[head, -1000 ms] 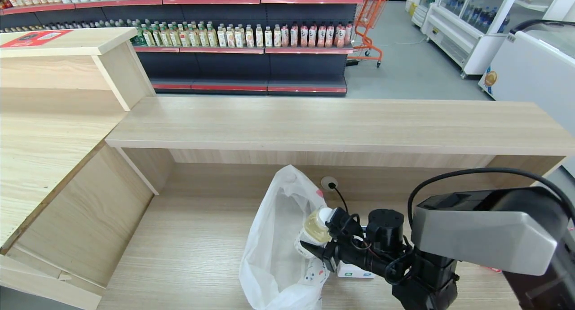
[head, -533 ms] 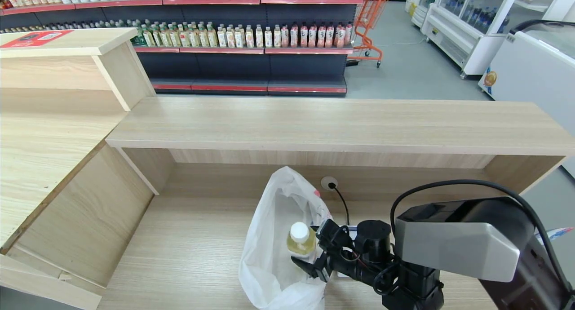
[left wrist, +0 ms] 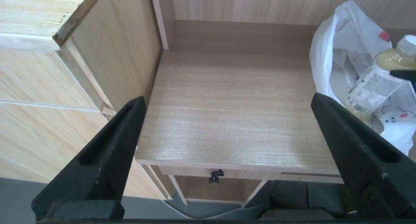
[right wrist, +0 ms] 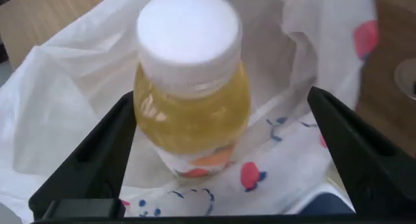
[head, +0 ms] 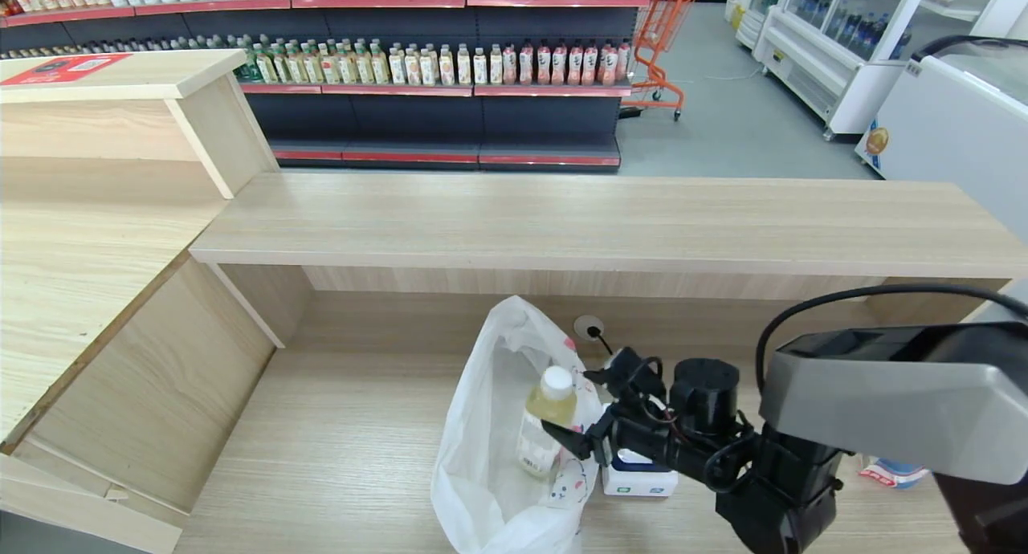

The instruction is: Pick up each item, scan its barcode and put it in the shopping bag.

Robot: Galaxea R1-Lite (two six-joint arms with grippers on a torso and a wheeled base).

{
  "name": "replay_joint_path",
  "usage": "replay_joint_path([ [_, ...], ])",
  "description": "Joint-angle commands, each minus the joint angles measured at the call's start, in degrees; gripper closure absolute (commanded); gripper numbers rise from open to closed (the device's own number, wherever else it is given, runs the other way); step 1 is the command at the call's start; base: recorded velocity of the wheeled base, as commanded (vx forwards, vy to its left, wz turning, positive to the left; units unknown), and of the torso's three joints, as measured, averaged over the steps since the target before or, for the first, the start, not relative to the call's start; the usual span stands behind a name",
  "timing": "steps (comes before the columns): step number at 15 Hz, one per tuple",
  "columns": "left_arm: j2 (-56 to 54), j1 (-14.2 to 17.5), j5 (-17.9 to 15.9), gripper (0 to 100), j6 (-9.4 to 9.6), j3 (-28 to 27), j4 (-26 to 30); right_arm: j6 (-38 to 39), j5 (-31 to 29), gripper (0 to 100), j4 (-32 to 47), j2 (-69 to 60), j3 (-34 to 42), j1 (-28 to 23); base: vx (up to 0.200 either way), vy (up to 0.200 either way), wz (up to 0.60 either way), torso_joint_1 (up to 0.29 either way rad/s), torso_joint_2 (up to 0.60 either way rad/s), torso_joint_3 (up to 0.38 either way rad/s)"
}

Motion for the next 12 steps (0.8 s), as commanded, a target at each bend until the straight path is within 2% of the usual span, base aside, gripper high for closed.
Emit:
replay_joint_path([
  [1,0.0,0.0,0.0,0,-0.02,0.0,0.0,1.7,0.0,0,2.9,-7.2,3.5,-7.1,0.0,0.0,0.0,0.0,0.0,0.0],
  [2,0.0,0.0,0.0,0,-0.02,0.0,0.0,3.8,0.1,0,3.2,-8.6,3.9,-9.3,0.0,0.0,0.0,0.0,0.0,0.0],
  [4,0.0,0.0,0.0,0,-0.02,0.0,0.0,14.7,0.0,0,6.3,-15.3,5.2,-10.9,0.0,0.0,0.0,0.0,0.0,0.0],
  [6,0.0,0.0,0.0,0,-0.02,0.0,0.0,19.5,0.0,0,12.8,-21.6,5.3,-9.1,0.0,0.0,0.0,0.0,0.0,0.0],
  [7,0.0,-0.1,0.0,0,-0.02,0.0,0.0,21.7,-0.5,0,13.1,-23.3,5.2,-6.9,0.0,0.0,0.0,0.0,0.0,0.0],
  [8,0.0,0.0,0.0,0,-0.02,0.0,0.0,22.8,-1.6,0,13.6,-24.9,5.2,-5.3,0.0,0.0,0.0,0.0,0.0,0.0],
  [10,0.0,0.0,0.0,0,-0.02,0.0,0.0,22.6,-2.0,0,13.8,-26.7,5.2,-5.9,0.0,0.0,0.0,0.0,0.0,0.0],
  [12,0.0,0.0,0.0,0,-0.02,0.0,0.0,22.4,-2.0,0,17.6,-29.6,5.3,-11.8,0.0,0.0,0.0,0.0,0.0,0.0],
])
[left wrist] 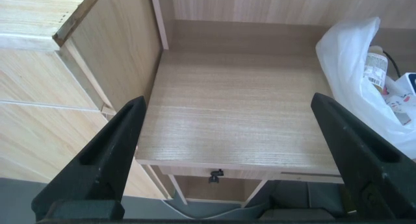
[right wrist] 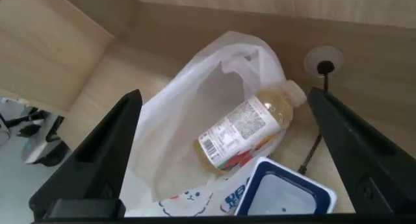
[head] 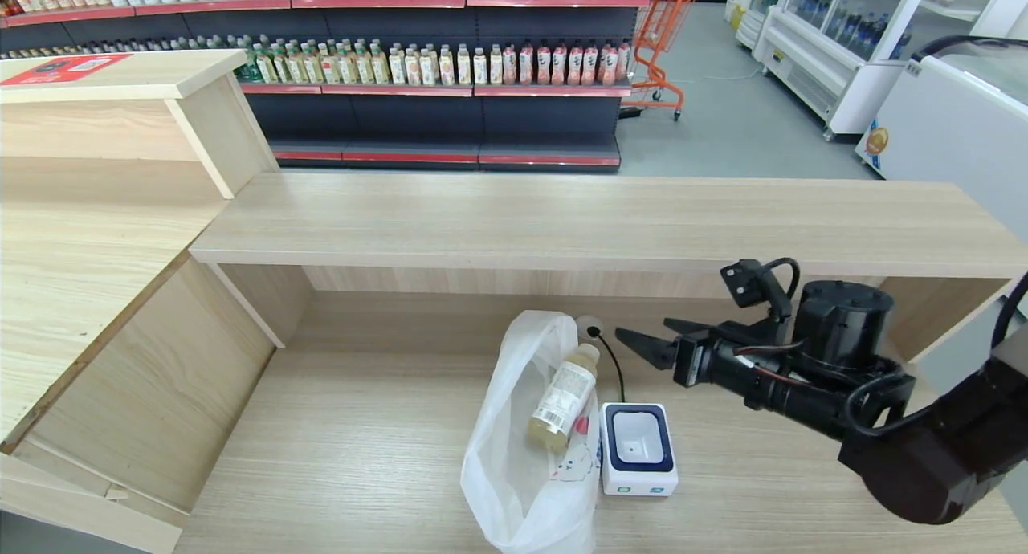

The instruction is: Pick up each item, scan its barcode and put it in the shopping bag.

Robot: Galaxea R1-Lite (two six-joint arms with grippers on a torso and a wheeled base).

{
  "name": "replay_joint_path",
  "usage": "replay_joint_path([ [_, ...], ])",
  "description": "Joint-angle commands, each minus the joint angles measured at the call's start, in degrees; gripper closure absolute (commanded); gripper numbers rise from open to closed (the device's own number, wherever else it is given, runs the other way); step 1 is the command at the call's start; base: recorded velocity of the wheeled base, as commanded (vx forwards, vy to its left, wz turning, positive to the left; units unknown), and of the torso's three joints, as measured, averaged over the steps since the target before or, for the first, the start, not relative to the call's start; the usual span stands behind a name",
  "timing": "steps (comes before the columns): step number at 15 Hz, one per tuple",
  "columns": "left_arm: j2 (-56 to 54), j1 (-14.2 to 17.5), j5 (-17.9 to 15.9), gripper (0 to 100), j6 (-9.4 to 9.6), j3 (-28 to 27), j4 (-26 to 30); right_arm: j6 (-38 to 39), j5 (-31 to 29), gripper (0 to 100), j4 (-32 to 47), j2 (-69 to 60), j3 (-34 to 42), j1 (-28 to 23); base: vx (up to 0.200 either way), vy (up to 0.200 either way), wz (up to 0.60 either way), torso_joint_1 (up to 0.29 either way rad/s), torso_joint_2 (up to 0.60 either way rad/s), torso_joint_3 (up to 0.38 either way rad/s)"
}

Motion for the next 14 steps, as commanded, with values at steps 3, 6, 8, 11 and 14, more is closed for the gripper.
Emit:
replay_joint_path([
  [3,0.0,0.0,0.0,0,-0.02,0.0,0.0,0.0,0.4,0,7.8,-11.1,2.4,-11.6,0.0,0.0,0.0,0.0,0.0,0.0],
  [6,0.0,0.0,0.0,0,-0.02,0.0,0.0,-0.3,0.3,0,17.8,-19.9,3.3,-18.4,0.0,0.0,0.0,0.0,0.0,0.0],
  [8,0.0,0.0,0.0,0,-0.02,0.0,0.0,-0.8,0.2,0,27.6,-25.4,2.6,-22.8,0.0,0.0,0.0,0.0,0.0,0.0],
  [11,0.0,0.0,0.0,0,-0.02,0.0,0.0,-1.0,0.0,0,31.5,-27.2,2.6,-29.2,0.0,0.0,0.0,0.0,0.0,0.0],
  [14,0.0,0.0,0.0,0,-0.02,0.0,0.0,-0.3,2.7,0,40.5,-32.2,2.6,-41.6,0.0,0.0,0.0,0.0,0.0,0.0],
])
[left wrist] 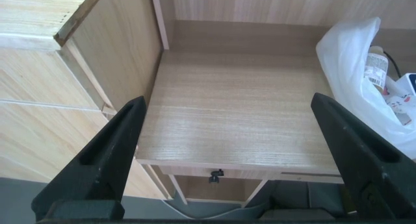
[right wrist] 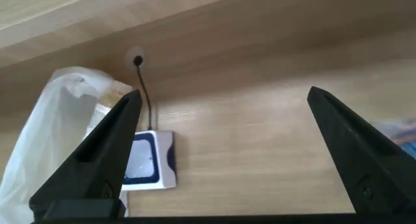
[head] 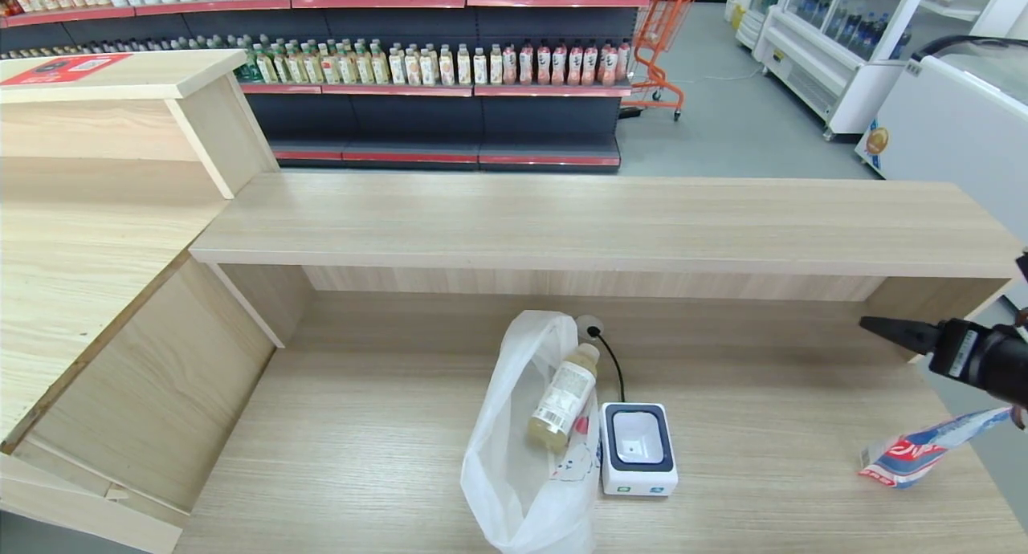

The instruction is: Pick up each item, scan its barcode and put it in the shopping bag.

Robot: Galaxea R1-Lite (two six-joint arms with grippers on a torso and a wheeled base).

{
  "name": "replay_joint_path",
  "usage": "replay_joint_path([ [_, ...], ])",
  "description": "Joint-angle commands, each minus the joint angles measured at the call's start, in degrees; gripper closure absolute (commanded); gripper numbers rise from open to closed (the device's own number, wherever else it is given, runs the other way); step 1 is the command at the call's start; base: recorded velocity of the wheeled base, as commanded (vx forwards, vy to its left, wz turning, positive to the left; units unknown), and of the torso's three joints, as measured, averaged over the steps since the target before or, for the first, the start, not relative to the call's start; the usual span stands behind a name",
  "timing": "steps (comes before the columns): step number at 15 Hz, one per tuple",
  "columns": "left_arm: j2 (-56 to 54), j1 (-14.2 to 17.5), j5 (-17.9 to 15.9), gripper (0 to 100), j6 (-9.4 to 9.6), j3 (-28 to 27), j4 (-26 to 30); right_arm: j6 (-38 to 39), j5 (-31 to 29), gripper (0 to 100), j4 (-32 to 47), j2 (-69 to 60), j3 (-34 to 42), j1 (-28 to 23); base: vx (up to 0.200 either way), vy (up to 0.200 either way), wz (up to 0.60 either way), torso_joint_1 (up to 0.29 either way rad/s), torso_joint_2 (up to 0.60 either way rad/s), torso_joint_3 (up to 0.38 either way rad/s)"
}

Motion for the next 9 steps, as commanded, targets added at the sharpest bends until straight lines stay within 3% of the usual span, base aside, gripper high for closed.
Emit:
replay_joint_path([
  [1,0.0,0.0,0.0,0,-0.02,0.0,0.0,0.6,5.5,0,6.9,-7.1,0.0,-7.5,0.0,0.0,0.0,0.0,0.0,0.0],
  [4,0.0,0.0,0.0,0,-0.02,0.0,0.0,1.8,6.2,0,8.5,-7.2,-1.1,-8.6,0.0,0.0,0.0,0.0,0.0,0.0],
  [6,0.0,-0.1,0.0,0,-0.02,0.0,0.0,3.1,6.3,0,9.4,-7.0,-3.0,-10.8,0.0,-0.2,0.0,0.002,0.0,0.002],
  [9,0.1,0.0,0.0,0,-0.02,0.0,0.0,3.1,6.2,0,18.5,-7.6,-4.6,-15.2,0.0,-0.2,0.0,-0.002,0.0,0.002],
])
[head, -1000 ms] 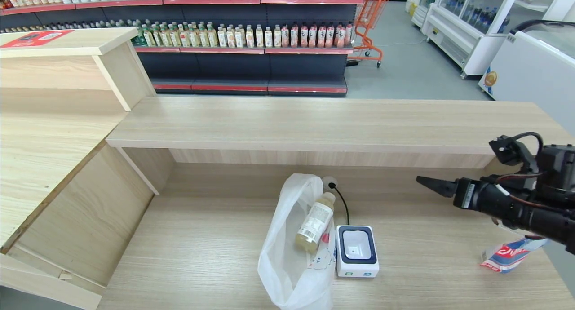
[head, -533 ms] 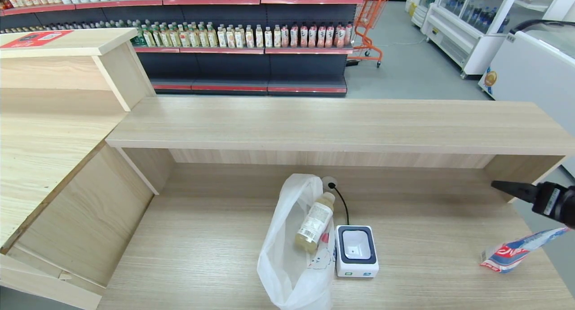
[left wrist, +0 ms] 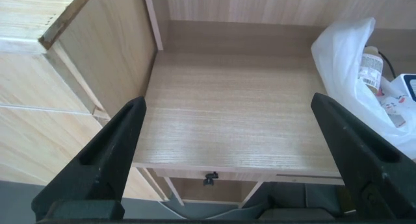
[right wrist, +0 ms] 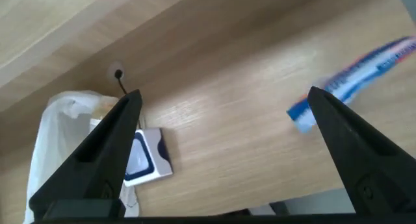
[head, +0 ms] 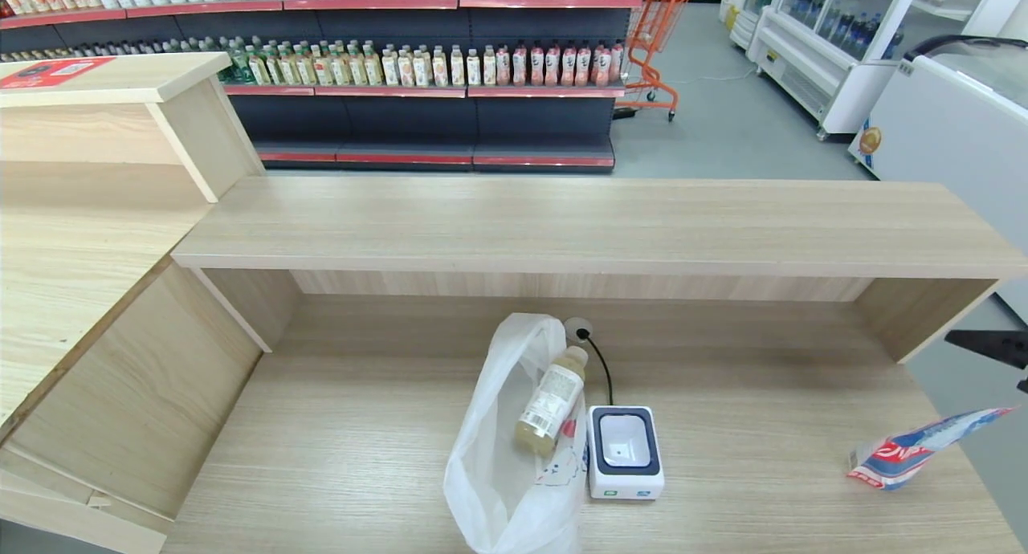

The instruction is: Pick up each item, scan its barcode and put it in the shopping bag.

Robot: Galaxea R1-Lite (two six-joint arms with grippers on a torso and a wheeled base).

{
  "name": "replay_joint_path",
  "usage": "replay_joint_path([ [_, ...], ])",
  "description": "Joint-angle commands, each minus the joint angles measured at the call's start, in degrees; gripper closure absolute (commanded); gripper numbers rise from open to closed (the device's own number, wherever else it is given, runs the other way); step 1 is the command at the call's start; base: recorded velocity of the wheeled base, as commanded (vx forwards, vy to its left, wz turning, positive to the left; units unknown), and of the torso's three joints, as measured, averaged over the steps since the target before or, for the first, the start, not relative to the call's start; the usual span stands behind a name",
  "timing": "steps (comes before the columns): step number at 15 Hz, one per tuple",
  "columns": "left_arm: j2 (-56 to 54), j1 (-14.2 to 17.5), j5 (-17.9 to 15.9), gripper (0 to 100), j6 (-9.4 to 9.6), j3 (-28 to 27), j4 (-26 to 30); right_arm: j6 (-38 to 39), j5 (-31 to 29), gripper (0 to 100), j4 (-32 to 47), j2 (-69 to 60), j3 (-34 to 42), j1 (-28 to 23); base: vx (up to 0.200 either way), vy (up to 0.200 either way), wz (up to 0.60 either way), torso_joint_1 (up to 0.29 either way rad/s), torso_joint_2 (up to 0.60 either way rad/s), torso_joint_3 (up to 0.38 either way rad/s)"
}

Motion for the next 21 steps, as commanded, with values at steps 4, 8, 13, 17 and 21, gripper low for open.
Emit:
replay_joint_path([
  [4,0.0,0.0,0.0,0,-0.02,0.0,0.0,-1.9,-0.1,0,7.1,-0.5,-0.8,-5.4,0.0,-0.2,0.0,0.0,0.0,0.004],
  [8,0.0,0.0,0.0,0,-0.02,0.0,0.0,-9.4,-2.0,0,13.6,0.7,-0.7,-9.0,0.0,-0.1,0.0,0.001,0.0,0.0],
  [13,0.0,0.0,0.0,0,-0.02,0.0,0.0,-11.9,-10.3,0,13.6,5.4,0.3,-8.5,0.0,0.0,0.0,0.0,0.0,0.0],
  [17,0.0,0.0,0.0,0,-0.02,0.0,0.0,-11.8,-10.4,0,13.3,7.6,1.9,-7.4,0.0,0.0,0.0,0.0,0.0,0.0],
  [21,0.0,0.0,0.0,0,-0.02,0.0,0.0,-11.6,-10.3,0,13.0,9.1,2.1,-6.2,0.0,0.0,0.0,0.0,0.0,0.0],
])
